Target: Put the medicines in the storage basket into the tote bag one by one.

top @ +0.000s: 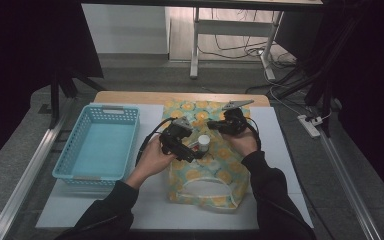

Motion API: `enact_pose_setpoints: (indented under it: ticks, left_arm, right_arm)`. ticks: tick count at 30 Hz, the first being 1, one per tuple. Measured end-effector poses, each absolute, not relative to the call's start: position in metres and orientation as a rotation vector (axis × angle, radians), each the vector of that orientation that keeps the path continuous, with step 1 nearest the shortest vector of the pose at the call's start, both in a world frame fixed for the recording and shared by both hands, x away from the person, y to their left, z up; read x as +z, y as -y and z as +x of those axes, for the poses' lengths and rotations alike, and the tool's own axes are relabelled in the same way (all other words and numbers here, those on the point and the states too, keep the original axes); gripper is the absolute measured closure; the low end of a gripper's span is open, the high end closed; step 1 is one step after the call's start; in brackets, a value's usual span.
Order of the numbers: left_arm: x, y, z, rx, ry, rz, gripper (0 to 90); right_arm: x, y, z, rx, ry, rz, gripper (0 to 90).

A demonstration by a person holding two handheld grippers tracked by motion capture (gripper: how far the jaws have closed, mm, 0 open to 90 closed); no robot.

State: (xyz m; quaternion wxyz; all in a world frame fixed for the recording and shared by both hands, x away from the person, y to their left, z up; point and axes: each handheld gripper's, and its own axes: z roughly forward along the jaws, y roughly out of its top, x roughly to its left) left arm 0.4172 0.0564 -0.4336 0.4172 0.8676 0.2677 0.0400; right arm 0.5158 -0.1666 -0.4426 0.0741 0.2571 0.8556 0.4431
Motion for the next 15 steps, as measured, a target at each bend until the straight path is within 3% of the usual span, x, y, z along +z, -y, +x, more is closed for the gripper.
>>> enact_pose_setpoints:
  ticks: [15]
  left_arm:
    - [-0.442,-0.055,0.389,0.087,-0.623,2.183,0.0]
  right_arm:
    - [-0.441,0.165,0.512,1.334,-2.573,0.758,90.0]
